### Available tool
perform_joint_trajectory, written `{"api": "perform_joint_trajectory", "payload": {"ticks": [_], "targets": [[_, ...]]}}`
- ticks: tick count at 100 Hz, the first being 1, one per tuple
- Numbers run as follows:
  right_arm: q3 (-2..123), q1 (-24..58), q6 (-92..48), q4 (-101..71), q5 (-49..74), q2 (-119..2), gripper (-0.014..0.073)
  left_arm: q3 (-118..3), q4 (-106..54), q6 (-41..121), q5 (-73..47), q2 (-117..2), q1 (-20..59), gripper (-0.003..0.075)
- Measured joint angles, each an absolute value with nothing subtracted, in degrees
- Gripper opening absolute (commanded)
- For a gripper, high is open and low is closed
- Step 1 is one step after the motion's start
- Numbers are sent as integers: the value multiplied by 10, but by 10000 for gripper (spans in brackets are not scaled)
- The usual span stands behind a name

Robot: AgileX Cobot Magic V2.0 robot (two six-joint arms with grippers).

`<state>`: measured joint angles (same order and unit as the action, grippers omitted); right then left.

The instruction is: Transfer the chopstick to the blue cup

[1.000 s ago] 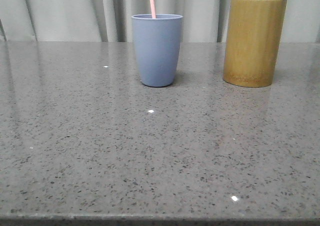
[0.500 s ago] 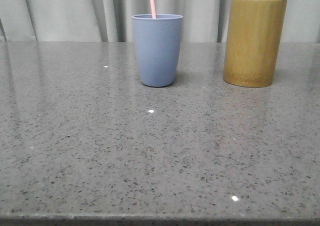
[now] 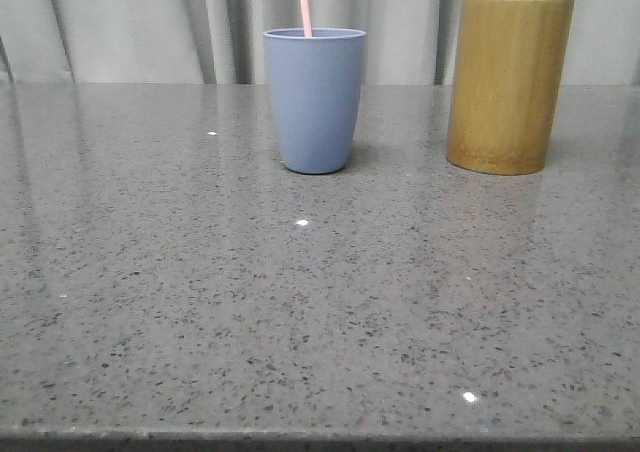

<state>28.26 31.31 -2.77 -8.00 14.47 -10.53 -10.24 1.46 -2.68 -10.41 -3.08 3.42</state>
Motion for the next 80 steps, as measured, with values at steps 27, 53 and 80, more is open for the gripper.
{"api": "perform_joint_trajectory", "payload": {"ticks": [27, 53, 80], "targets": [[283, 313, -28, -80, 145, -105, -60, 2, -6, -18, -52, 2, 5, -19], [282, 313, -28, -80, 145, -105, -60, 2, -10, -16, -52, 2, 0, -19], [282, 313, -28, -80, 145, -105, -60, 2, -10, -16, -52, 2, 0, -19]]}}
